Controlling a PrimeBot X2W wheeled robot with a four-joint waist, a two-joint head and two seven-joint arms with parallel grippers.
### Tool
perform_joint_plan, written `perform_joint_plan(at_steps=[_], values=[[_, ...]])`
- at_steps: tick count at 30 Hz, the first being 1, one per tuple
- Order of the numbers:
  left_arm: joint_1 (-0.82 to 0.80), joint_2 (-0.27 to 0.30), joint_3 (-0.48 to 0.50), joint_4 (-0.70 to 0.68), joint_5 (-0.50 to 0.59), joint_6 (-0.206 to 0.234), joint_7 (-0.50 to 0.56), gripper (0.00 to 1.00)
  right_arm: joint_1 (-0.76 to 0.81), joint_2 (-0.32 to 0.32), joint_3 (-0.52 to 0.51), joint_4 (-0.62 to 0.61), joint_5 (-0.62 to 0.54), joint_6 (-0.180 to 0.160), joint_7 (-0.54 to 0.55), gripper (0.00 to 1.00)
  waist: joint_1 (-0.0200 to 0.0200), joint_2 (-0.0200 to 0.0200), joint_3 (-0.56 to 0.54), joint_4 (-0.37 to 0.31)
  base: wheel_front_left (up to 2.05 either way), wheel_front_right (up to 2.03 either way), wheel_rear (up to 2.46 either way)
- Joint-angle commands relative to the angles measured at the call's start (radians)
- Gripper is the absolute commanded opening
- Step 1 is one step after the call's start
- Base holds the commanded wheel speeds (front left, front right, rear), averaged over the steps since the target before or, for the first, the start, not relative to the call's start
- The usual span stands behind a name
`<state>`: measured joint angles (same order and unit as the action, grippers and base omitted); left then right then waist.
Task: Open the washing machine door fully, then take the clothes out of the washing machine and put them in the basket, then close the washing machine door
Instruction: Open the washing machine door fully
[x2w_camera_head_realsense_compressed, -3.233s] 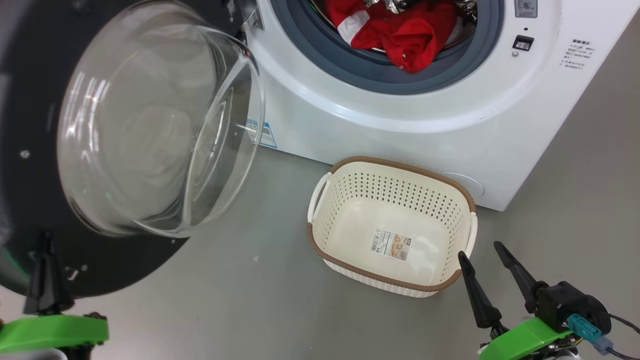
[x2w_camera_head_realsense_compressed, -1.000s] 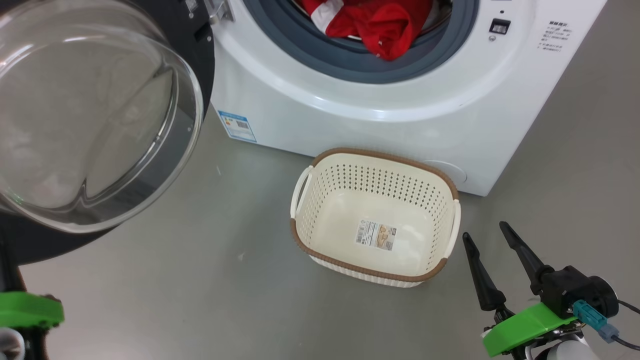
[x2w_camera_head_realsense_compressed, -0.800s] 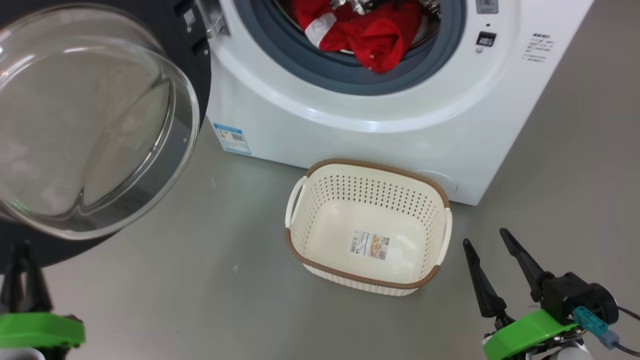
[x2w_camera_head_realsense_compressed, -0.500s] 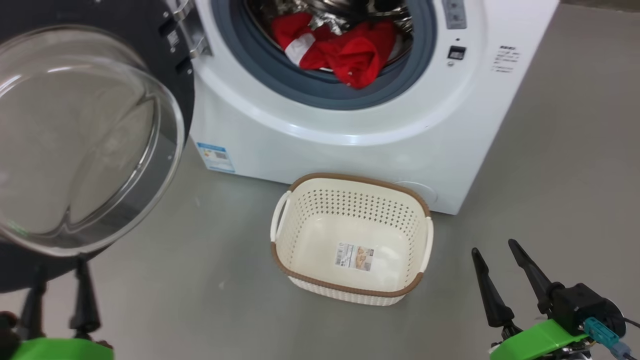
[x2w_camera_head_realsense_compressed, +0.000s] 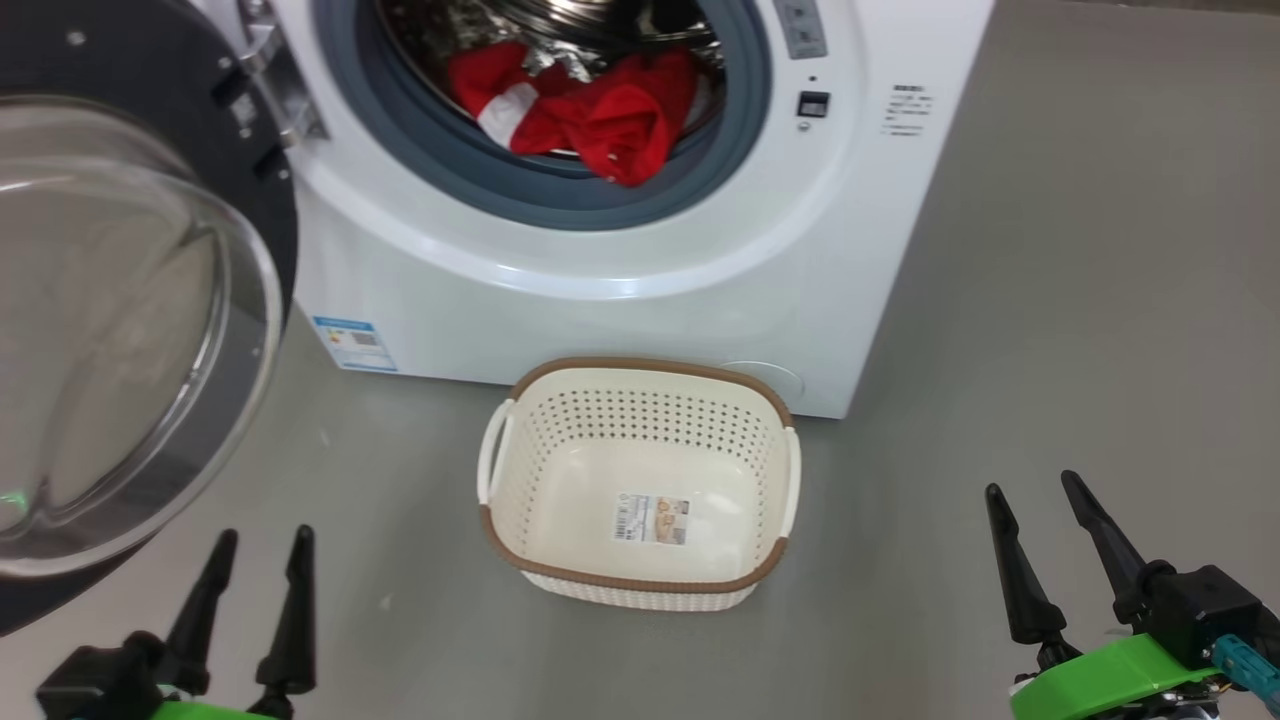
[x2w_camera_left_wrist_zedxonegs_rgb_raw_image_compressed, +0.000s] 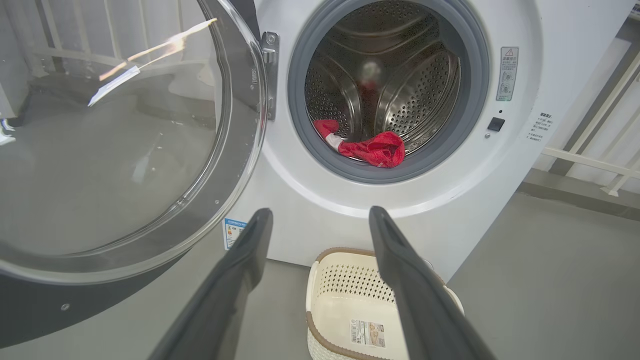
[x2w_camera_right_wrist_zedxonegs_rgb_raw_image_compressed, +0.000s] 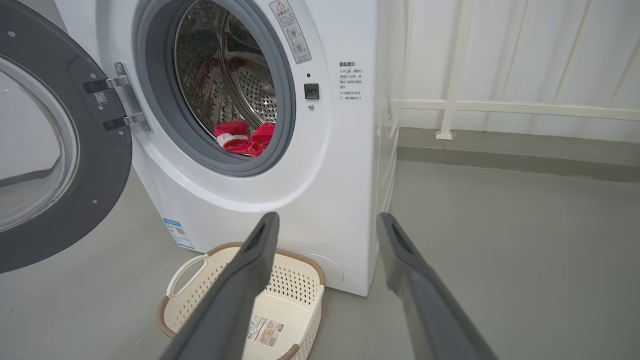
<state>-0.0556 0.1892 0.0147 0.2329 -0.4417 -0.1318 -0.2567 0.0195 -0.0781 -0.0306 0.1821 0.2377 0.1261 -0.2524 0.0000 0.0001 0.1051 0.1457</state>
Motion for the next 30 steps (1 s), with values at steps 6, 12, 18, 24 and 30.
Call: perform_joint_plan(at_steps=[6,12,18,24,30], values=[[-0.008,0.033,-0.017,-0.043,-0.014,0.001,-0.005,1.0,0.004,-0.007,0.004,-0.034,0.003,0.005,-0.009,1.0,0.0,-0.0001,0.007,-0.06,0.0,0.0,0.0],[-0.01,0.034,-0.047,-0.058,-0.019,0.001,-0.005,1.0,0.009,-0.003,-0.006,-0.038,0.005,0.005,-0.009,1.0,0.0,-0.0001,0.01,-0.099,0.0,0.0,0.0],[-0.004,0.038,-0.07,-0.076,-0.028,0.001,-0.005,1.0,0.022,0.002,-0.014,-0.041,0.008,0.005,-0.009,1.0,0.0,-0.0001,0.004,-0.13,0.0,0.0,0.0],[0.001,0.05,-0.092,-0.092,-0.037,0.001,-0.005,1.0,0.035,0.004,-0.026,-0.046,0.01,0.005,-0.009,1.0,0.0,-0.0001,0.001,-0.148,0.0,0.0,0.0],[0.001,0.054,-0.089,-0.101,-0.036,0.001,-0.005,1.0,0.036,0.007,-0.034,-0.047,0.008,0.005,-0.009,1.0,0.0,-0.0001,0.004,-0.156,0.0,0.0,0.0]])
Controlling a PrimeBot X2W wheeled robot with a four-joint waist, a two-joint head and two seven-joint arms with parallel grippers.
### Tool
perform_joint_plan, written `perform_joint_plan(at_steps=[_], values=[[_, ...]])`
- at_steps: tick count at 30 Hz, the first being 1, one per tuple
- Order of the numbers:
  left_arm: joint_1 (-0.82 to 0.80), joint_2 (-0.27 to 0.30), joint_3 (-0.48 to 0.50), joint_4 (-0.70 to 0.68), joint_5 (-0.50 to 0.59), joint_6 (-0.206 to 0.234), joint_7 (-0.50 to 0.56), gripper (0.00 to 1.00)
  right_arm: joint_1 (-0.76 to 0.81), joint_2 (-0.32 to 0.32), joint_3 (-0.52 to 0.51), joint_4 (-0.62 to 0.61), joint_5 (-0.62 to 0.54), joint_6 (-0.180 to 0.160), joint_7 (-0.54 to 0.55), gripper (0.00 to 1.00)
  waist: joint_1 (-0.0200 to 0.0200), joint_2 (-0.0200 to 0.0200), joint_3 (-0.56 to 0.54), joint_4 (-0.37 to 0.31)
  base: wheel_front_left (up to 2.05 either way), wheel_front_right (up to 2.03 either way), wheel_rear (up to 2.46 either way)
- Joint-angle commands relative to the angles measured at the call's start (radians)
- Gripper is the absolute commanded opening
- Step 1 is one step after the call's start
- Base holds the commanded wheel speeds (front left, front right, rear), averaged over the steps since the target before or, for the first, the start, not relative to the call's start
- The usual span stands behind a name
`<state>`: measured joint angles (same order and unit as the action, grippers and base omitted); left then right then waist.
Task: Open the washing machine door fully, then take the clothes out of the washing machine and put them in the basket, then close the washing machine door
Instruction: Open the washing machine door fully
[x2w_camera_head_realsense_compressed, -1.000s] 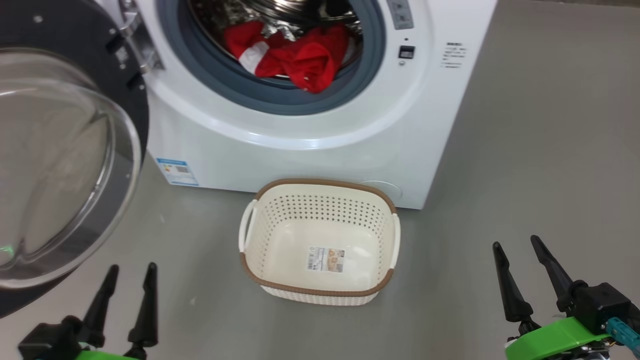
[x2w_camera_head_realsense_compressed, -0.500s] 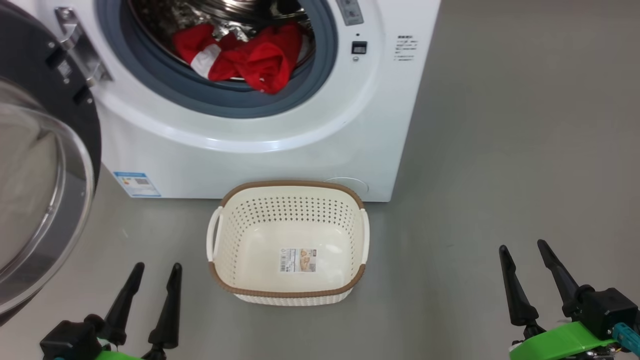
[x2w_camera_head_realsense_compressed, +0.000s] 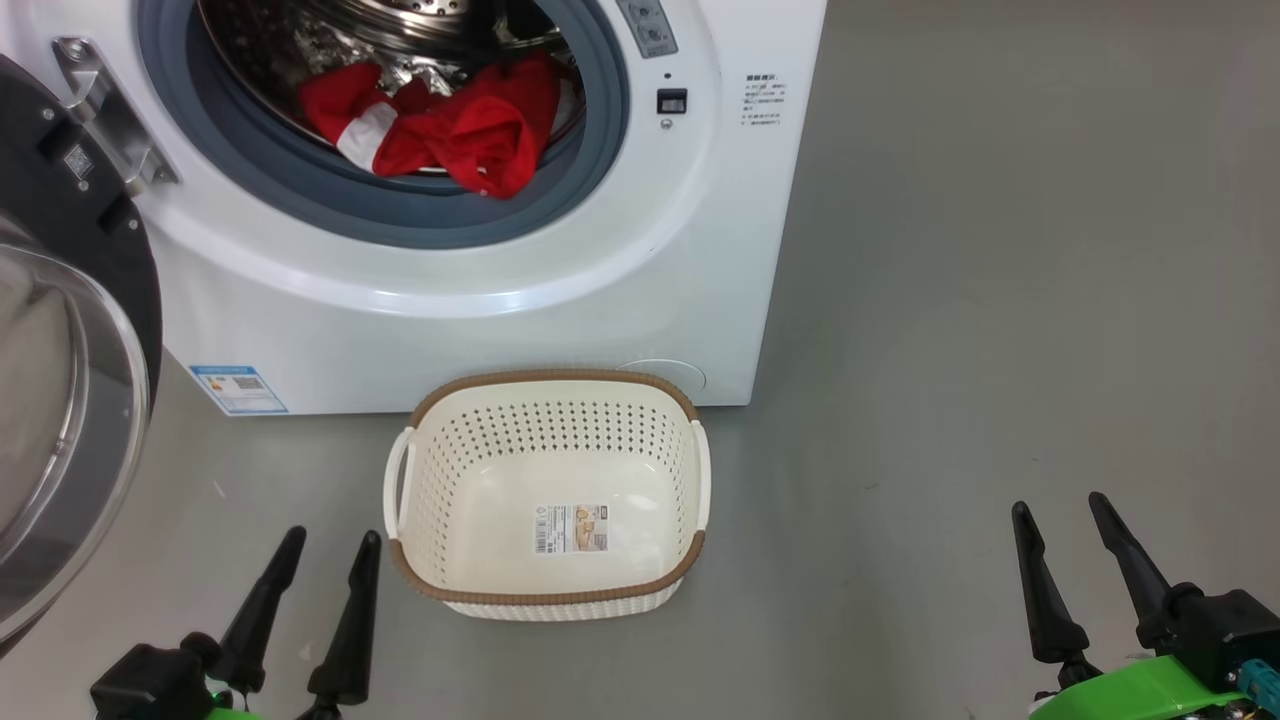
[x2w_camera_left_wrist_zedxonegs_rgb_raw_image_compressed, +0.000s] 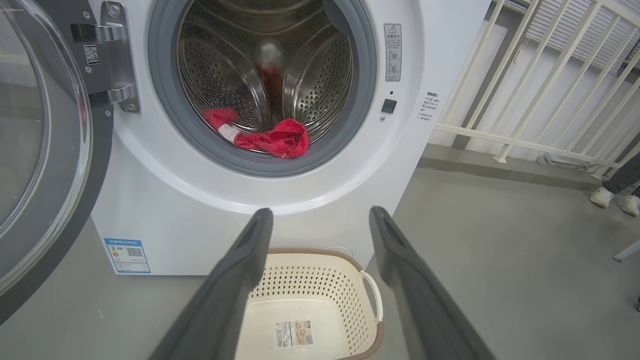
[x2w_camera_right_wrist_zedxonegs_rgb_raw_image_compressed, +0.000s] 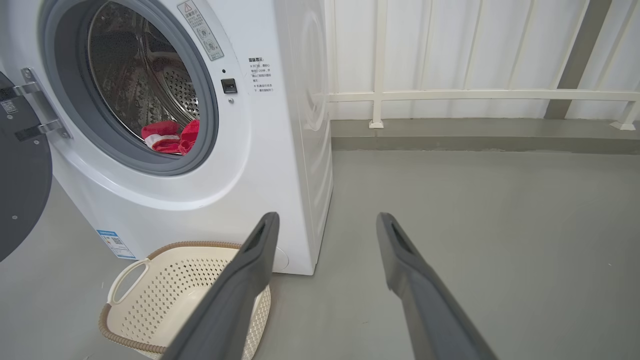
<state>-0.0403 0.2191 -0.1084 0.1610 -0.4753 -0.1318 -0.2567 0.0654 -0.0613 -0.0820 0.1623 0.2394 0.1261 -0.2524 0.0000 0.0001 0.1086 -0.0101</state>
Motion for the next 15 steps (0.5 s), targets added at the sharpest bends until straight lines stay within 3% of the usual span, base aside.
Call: perform_joint_plan(at_steps=[1,15], values=[[-0.015,0.025,0.034,-0.031,-0.002,0.001,-0.005,1.0,-0.01,-0.009,0.017,-0.028,0.006,0.005,-0.009,1.0,0.0,-0.0001,0.0,-0.001,0.0,0.0,0.0],[-0.006,0.019,0.051,-0.048,0.021,0.001,-0.005,1.0,-0.004,-0.008,0.008,-0.034,0.003,0.005,-0.009,1.0,0.0,-0.0001,-0.007,0.005,0.0,0.0,0.0]])
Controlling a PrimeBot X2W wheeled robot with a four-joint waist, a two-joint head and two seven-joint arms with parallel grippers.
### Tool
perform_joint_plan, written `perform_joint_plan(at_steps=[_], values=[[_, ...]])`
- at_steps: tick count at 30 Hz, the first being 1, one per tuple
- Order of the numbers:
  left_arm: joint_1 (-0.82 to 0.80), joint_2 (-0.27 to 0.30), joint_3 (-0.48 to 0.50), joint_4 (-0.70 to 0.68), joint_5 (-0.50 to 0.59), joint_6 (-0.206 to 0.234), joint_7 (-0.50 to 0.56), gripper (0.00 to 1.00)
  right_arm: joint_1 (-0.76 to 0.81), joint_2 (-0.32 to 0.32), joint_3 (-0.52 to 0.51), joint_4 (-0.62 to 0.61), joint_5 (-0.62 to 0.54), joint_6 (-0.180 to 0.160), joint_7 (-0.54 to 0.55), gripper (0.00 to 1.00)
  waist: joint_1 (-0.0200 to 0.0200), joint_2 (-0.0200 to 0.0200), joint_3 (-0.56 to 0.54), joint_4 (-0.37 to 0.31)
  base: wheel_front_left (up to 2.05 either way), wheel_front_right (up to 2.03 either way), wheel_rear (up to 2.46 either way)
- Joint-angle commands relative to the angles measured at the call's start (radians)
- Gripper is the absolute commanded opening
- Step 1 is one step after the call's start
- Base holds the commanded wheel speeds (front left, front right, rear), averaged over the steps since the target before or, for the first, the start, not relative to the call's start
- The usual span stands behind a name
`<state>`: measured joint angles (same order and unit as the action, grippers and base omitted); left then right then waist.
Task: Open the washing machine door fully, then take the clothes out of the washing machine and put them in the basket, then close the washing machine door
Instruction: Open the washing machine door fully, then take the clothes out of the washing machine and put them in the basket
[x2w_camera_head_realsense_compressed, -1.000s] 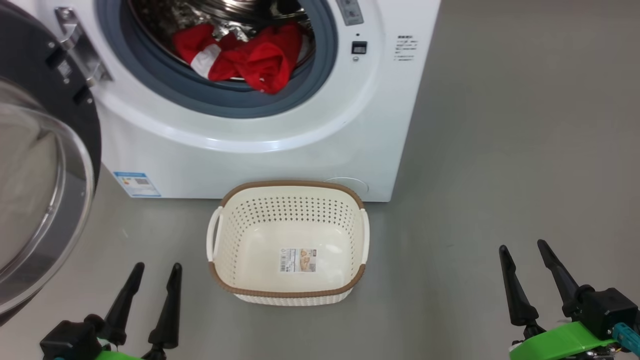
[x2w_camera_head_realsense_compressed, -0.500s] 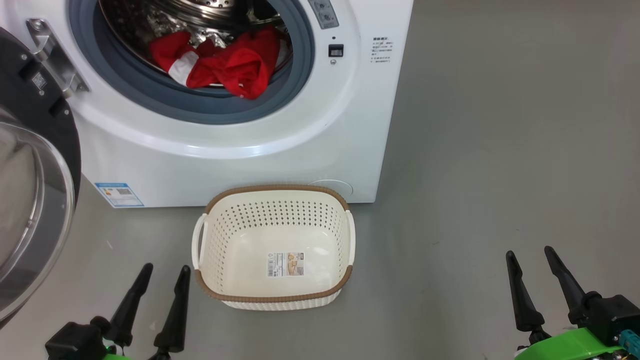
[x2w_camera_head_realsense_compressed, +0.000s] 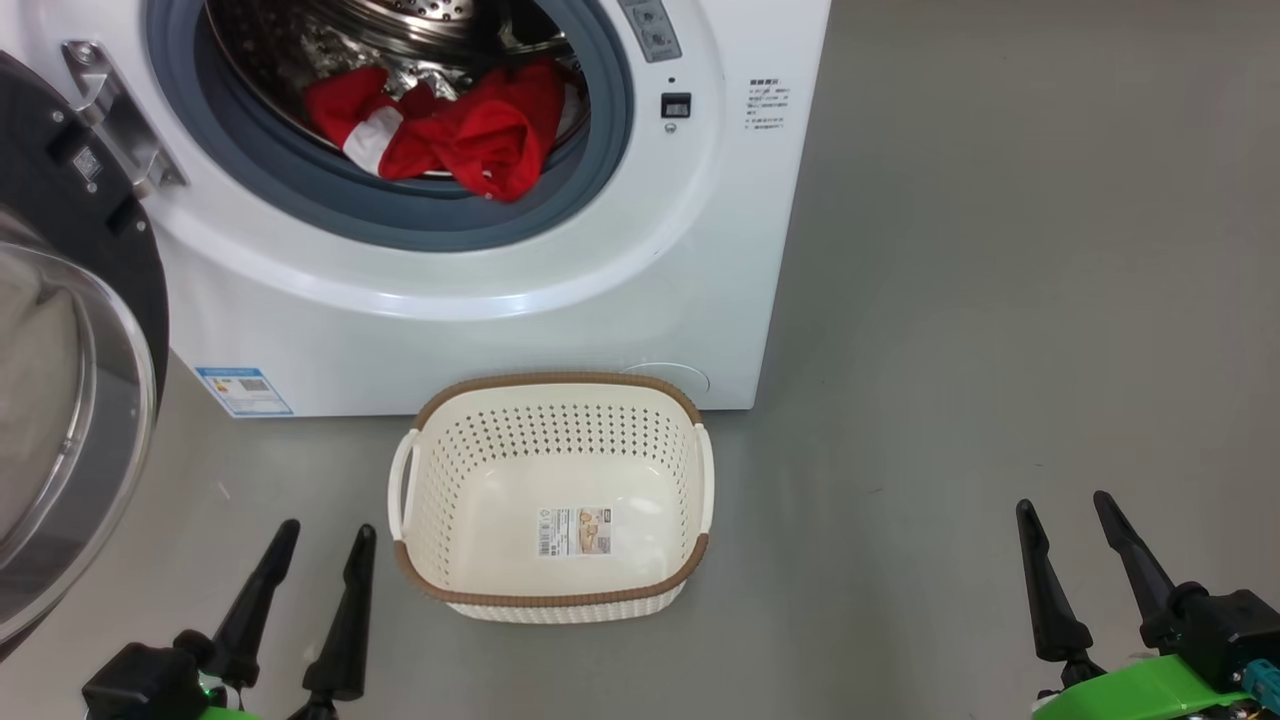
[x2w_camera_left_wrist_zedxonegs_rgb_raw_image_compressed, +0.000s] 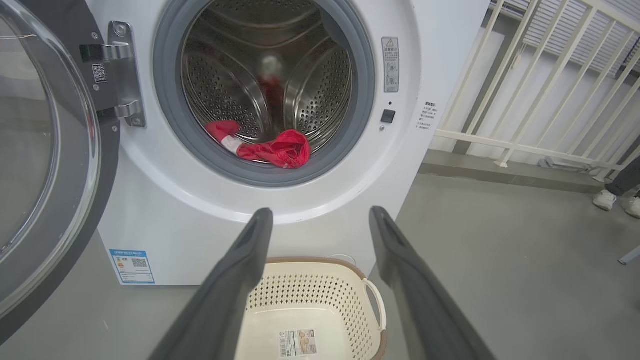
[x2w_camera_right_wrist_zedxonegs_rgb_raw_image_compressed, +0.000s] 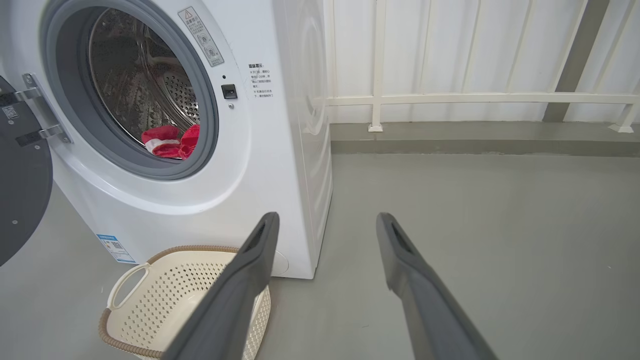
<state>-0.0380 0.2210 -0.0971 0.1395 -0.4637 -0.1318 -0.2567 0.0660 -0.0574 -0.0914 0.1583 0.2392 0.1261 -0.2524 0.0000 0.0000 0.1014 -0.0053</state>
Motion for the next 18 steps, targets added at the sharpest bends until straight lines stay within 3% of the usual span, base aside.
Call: perform_joint_plan(at_steps=[1,10,18], values=[[-0.008,0.018,0.039,-0.028,0.01,0.001,-0.005,1.0,-0.004,-0.012,0.017,-0.03,0.003,0.005,-0.009,1.0,0.0,0.0,0.001,0.002,0.0,0.0,0.0],[-0.014,0.023,0.04,-0.025,0.018,0.001,-0.005,1.0,-0.008,-0.012,0.022,-0.031,0.0,0.005,-0.009,1.0,0.0,0.0,0.009,0.008,0.09,-0.12,0.03],[-0.022,0.032,0.031,-0.024,0.008,0.001,-0.005,1.0,-0.012,-0.01,0.029,-0.032,-0.002,0.005,-0.009,1.0,0.0,0.0,0.022,0.01,0.98,-1.02,0.04]])
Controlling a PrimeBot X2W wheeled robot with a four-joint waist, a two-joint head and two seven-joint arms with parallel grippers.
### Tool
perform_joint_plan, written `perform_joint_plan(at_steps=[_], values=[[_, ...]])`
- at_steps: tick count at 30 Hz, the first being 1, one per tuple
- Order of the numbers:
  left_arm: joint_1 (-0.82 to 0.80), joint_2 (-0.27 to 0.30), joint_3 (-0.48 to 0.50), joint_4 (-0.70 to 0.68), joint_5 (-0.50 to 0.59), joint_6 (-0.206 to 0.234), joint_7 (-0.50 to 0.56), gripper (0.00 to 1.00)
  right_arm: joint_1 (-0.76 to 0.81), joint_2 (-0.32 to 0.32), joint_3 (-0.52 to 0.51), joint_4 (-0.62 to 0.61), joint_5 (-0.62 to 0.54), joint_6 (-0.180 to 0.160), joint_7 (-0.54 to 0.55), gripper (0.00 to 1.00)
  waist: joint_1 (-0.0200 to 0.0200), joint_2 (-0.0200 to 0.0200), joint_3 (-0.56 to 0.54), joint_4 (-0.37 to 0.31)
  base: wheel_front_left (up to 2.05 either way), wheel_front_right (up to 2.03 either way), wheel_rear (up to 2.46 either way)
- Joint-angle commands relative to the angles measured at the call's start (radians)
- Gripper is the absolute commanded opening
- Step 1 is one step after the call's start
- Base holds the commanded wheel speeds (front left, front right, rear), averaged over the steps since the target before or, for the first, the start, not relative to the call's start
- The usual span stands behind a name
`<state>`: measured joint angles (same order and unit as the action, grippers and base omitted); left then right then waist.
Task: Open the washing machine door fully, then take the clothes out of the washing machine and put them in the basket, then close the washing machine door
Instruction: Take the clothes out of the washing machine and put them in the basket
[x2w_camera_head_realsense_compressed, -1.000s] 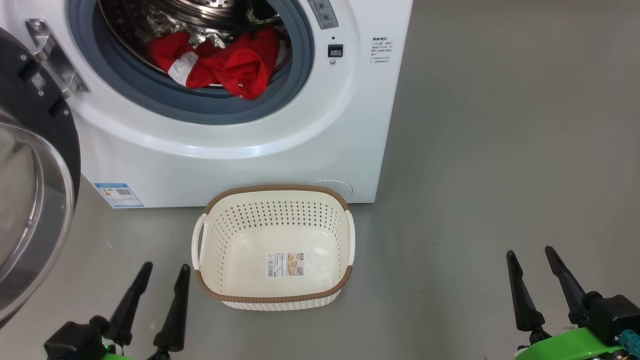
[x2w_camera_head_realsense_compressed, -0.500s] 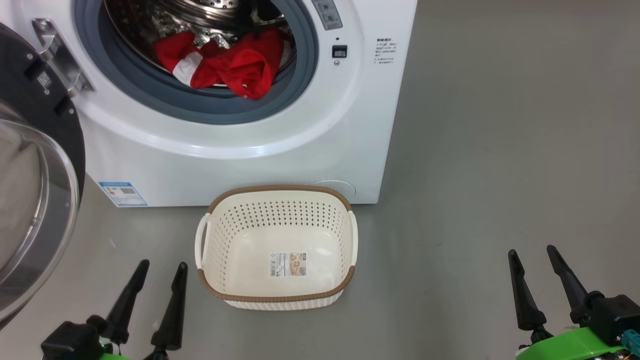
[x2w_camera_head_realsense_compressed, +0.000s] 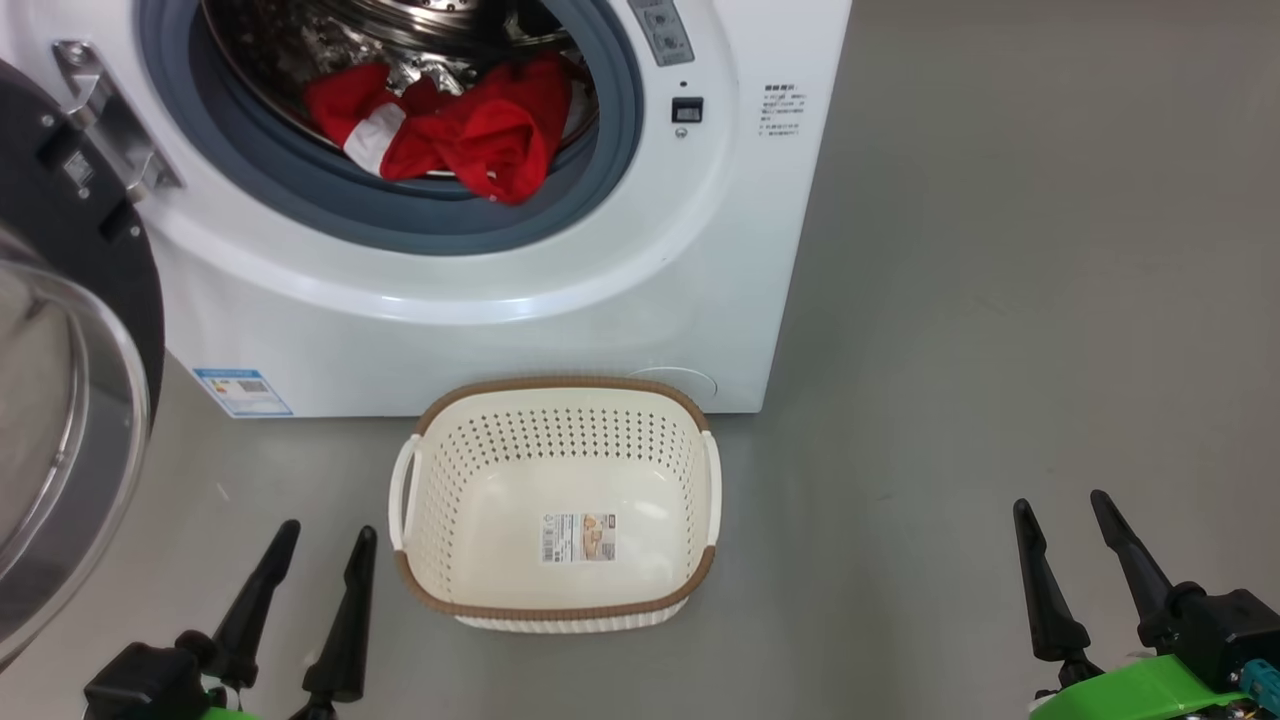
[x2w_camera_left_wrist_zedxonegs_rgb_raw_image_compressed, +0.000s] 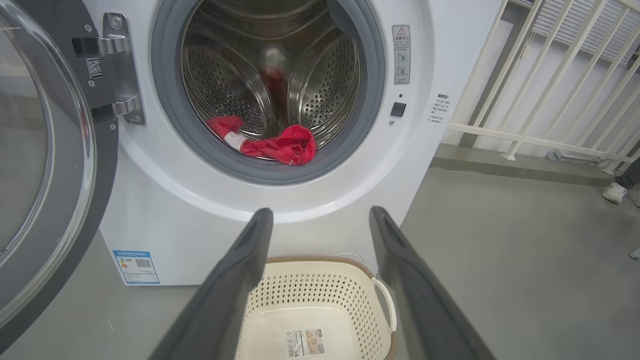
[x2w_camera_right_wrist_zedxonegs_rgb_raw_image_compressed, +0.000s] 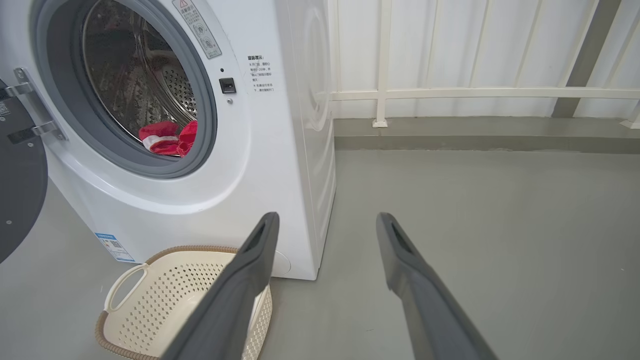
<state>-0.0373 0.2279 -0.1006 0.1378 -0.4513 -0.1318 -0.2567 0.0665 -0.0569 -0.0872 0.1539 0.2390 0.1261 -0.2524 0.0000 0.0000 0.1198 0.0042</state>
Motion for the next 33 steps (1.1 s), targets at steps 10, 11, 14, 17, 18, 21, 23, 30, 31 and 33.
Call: perform_joint_plan(at_steps=[10,11,14,17,18,21,23,30,31,33], values=[[-0.046,0.027,0.03,-0.018,-0.011,0.001,-0.005,1.0,-0.027,-0.005,0.028,-0.026,-0.006,0.005,-0.009,1.0,0.0,0.0,0.024,0.001,1.37,-1.37,0.0],[-0.048,0.027,0.03,-0.016,-0.011,0.001,-0.005,1.0,-0.028,-0.005,0.028,-0.026,-0.006,0.005,-0.009,1.0,0.0,0.0,0.025,0.001,1.4,-1.4,0.0],[-0.051,0.025,0.035,-0.008,-0.008,0.001,-0.005,1.0,-0.029,-0.003,0.032,-0.025,-0.005,0.005,-0.009,1.0,0.0,0.0,0.025,0.002,1.23,-1.23,0.0],[-0.051,0.025,0.036,-0.005,-0.004,0.001,-0.005,1.0,-0.029,-0.002,0.034,-0.024,-0.004,0.005,-0.009,1.0,0.0,0.0,0.026,0.002,0.82,-0.82,0.0],[-0.051,0.024,0.036,-0.003,-0.004,0.001,-0.005,1.0,-0.029,-0.002,0.034,-0.024,-0.004,0.005,-0.009,1.0,0.0,0.0,0.026,0.003,0.55,-0.55,0.0],[-0.05,0.024,0.035,0.001,-0.005,0.001,-0.005,1.0,-0.029,-0.001,0.034,-0.024,-0.004,0.005,-0.009,1.0,0.0,0.0,0.028,0.004,0.28,-0.28,0.0],[-0.05,0.023,0.034,0.003,-0.005,0.001,-0.005,1.0,-0.029,-0.001,0.033,-0.024,-0.004,0.005,-0.009,1.0,0.0,0.0,0.029,0.004,0.07,-0.07,0.0],[-0.055,0.031,0.019,0.02,-0.007,0.001,-0.005,1.0,-0.033,0.001,0.032,-0.025,-0.006,0.005,-0.009,1.0,0.0,0.0,0.038,0.004,0.0,0.0,0.0],[-0.058,0.032,0.017,0.027,-0.006,0.001,-0.005,1.0,-0.035,0.002,0.033,-0.025,-0.006,0.005,-0.009,1.0,0.0,0.0,0.041,0.003,0.0,0.0,0.0],[-0.072,0.029,0.01,0.042,-0.009,0.001,-0.005,1.0,-0.042,0.002,0.036,-0.026,-0.007,0.005,-0.009,1.0,0.0,0.0,0.053,-0.001,0.0,0.0,0.0]])
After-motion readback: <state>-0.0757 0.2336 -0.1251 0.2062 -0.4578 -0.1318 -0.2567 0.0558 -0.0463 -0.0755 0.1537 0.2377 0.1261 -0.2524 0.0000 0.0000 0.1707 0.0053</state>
